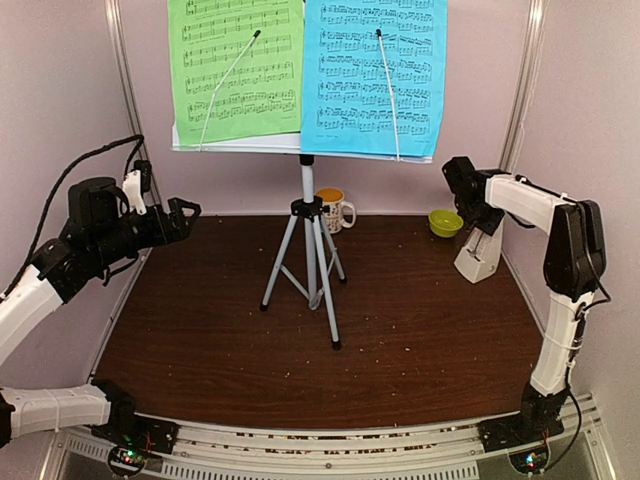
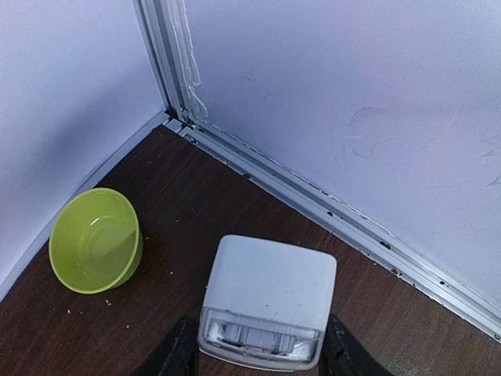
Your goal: Set up the instrument practice props
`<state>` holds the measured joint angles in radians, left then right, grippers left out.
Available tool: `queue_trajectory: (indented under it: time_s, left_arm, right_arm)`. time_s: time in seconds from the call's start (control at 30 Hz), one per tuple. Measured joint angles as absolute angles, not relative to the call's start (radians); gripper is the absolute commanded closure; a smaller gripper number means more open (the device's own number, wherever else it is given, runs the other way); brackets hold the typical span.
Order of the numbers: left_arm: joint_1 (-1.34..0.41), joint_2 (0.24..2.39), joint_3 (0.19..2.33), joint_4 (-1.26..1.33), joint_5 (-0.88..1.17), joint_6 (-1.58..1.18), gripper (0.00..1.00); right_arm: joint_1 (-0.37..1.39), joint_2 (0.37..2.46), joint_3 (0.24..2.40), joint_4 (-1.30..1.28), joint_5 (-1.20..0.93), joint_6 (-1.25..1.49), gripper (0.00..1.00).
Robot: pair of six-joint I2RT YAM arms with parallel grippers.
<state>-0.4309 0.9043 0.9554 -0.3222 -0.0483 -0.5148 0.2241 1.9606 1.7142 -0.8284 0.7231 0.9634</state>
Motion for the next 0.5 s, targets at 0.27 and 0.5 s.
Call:
queue_trajectory:
  time_s: [0.27, 0.5]
  left_arm:
    - [-0.430, 0.922, 0.956, -0.322, -0.047, -0.495, 0.02]
    - [-0.430, 0.944, 0.956, -0.322, -0.041, -0.489, 0.02]
  right_arm:
    - [0.242, 1.820, 1.527, -0.668, 0.635, 0.828, 0.57]
    - [0.286, 1.730, 1.403, -0.556, 0.555, 0.653, 0.55]
